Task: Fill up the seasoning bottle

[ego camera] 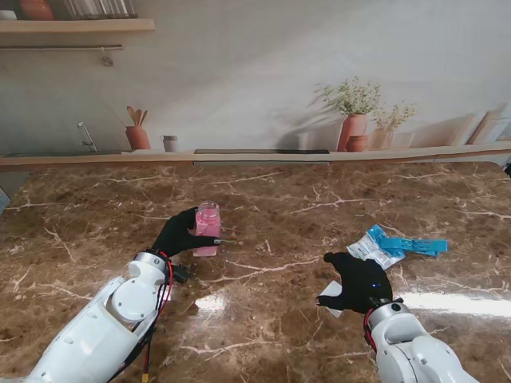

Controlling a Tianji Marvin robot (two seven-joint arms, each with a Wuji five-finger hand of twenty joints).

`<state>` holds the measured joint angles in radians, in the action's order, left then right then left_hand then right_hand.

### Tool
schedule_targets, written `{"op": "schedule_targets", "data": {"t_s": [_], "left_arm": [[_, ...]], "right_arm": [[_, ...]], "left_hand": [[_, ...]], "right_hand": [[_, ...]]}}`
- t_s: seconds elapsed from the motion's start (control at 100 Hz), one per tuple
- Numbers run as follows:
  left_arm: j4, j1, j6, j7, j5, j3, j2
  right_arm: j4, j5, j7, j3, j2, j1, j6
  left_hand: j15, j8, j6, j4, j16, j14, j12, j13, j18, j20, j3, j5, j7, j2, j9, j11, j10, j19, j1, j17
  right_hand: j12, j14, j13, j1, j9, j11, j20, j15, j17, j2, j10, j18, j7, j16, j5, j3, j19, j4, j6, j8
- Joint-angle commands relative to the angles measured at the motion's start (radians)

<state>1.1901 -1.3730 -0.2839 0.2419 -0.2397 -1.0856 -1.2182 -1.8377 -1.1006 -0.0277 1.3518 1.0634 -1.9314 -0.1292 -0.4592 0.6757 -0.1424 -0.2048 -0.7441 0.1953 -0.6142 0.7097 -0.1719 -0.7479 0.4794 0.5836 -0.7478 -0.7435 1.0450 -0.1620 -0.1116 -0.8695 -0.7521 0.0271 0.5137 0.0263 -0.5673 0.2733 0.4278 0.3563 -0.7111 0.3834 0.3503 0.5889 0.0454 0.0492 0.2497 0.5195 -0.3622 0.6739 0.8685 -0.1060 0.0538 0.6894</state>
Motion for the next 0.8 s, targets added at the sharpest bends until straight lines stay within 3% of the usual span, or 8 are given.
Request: {"op": "schedule_targets", "data": {"t_s": [0.0,0.42,0.79], "left_arm": [[-0.019,0.014,0.012,0.000,0.021,0.000,-0.007],[-0.160,0.125,0.026,-0.065,0.177,0.079,-0.045],[-0.173,0.178,-0.004,-0.142,0.261,0.177,-0.061]], "right_arm": [[-0.001,0.005,0.005,0.001,0.004,-0.002,0.001],[-0.008,0.017,-0.025,0.008,0.009,0.015,0.002],[-0.006,0.024,-0.040,0.004,0.012,0.026,-0.011]], "left_hand": [[0.030,0.116,0.407,0.022,0.024,-0.070,0.047,-0.041,0.013,-0.027,0.353,-0.016,-0.170,0.145,0.014,-0.071,0.170,-0.001,-0.142,-0.027],[0.101,0.222,0.423,0.036,0.084,-0.128,0.198,-0.134,0.061,-0.022,0.411,-0.098,-0.190,0.203,-0.080,-0.138,0.197,0.059,-0.124,-0.071],[0.153,0.346,0.444,0.072,0.129,-0.186,0.282,-0.193,0.124,-0.014,0.466,-0.205,-0.224,0.237,-0.145,-0.175,0.226,0.130,-0.095,-0.090]], "right_hand": [[-0.016,0.005,0.025,-0.067,-0.025,0.001,-0.033,0.006,-0.012,0.035,0.000,0.000,-0.020,-0.010,0.031,0.015,-0.019,0.036,0.022,-0.004],[-0.016,0.001,0.030,-0.075,-0.025,-0.001,-0.030,0.004,-0.022,0.045,-0.002,0.007,-0.021,-0.010,0.032,0.050,-0.030,0.042,0.022,-0.005],[-0.017,0.001,0.032,-0.069,-0.022,-0.003,-0.028,0.003,-0.026,0.046,-0.002,0.010,-0.021,-0.011,0.030,0.051,-0.039,0.041,0.022,-0.006]]}}
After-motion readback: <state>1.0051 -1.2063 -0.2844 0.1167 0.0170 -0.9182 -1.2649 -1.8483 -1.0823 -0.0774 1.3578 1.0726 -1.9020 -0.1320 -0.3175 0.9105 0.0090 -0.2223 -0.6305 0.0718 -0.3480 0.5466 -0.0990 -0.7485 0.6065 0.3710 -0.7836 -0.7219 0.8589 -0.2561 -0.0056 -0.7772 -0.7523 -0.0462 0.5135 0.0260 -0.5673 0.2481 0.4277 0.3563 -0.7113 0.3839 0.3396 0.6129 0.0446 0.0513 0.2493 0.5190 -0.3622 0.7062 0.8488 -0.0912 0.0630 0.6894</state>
